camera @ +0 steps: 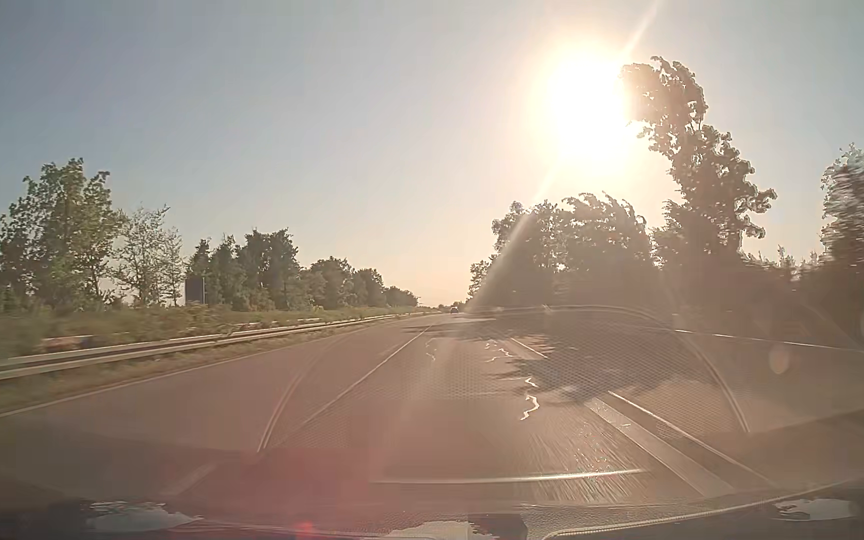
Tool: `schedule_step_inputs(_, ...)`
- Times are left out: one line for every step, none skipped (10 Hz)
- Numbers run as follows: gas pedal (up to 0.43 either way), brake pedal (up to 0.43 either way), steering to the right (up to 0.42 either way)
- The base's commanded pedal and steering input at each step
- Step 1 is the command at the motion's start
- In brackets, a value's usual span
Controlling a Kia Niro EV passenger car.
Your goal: Follow the waypoints while adhering to traffic rules and regulations
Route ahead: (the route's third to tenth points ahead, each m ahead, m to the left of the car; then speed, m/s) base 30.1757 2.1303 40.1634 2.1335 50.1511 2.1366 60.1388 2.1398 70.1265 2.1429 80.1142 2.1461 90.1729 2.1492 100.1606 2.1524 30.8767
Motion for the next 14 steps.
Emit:
schedule_step_inputs(0.228, 0.0, 0.0)
schedule_step_inputs(0.228, 0.0, 0.0)
schedule_step_inputs(0.24, 0.0, 0.0)
schedule_step_inputs(0.24, 0.0, 0.0)
schedule_step_inputs(0.24, 0.0, 0.0)
schedule_step_inputs(0.24, 0.0, 0.0)
schedule_step_inputs(0.24, 0.0, 0.0)
schedule_step_inputs(0.24, 0.0, 0.0)
schedule_step_inputs(0.24, 0.0, 0.0)
schedule_step_inputs(0.24, 0.0, 0.0)
schedule_step_inputs(0.24, 0.0, 0.0)
schedule_step_inputs(0.24, 0.0, 0.0)
schedule_step_inputs(0.248, 0.0, 0.0)
schedule_step_inputs(0.26, 0.0, 0.0)
